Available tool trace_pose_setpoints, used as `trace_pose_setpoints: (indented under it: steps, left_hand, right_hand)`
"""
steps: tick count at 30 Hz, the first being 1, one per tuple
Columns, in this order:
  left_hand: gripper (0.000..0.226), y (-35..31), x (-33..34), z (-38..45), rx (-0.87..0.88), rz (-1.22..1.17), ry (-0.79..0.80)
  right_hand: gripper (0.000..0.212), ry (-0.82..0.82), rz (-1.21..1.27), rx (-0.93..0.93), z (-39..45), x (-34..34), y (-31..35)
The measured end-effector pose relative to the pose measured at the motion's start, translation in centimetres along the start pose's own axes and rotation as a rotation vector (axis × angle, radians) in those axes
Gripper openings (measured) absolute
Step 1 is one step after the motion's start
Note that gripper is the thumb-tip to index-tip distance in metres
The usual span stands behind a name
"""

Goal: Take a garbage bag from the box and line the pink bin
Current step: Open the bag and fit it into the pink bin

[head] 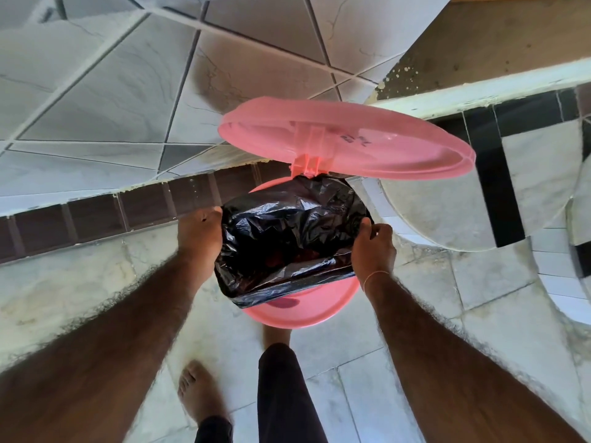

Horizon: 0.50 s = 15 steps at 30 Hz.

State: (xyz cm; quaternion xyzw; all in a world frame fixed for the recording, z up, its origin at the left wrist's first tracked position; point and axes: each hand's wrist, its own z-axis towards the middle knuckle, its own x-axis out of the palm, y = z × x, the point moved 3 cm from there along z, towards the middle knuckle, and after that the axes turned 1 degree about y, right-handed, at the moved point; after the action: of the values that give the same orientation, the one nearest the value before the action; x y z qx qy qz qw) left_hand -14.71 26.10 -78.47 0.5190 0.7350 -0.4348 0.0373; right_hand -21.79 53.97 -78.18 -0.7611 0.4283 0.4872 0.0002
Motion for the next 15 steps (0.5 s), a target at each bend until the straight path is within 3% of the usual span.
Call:
trace_pose_setpoints:
  steps: [3,5,8,11,13,15]
  left_hand:
    - [0.030,0.3,-0.2,0.9,-0.031,0.027,0.020]
    - [0.027,0.4,-0.6,1.3,0.081,0.221,0.010]
    - [0.025,-0.9,-0.8,0.5,0.492,0.374,-0.129]
    - [0.020,-2.9,0.4,-1.1,0.864,0.505,-0.060]
    - [0.020,-3.6,1.5,-1.3,0.912,0.599,0.037]
    - [0.019,-4.1,2.0,-0.4,0.835,0.629,0.081]
  right_hand:
    - [0.049,0.060,-0.090,-0.029,0.2,0.1,-0.7]
    - [0.051,0.044,-0.094,-0.042,0.2,0.0,-1.1]
    - [0.036,-0.136,-0.107,-0.110,0.1,-0.8,-1.0]
    - [0.016,-0.341,-0.242,-0.489,-0.9,-1.4,1.2]
    - [0.019,-0.266,-0.252,-0.660,-1.0,-0.8,3.5]
    - [0.034,-0.107,-0.258,-0.595,-0.2,0.1,5.3]
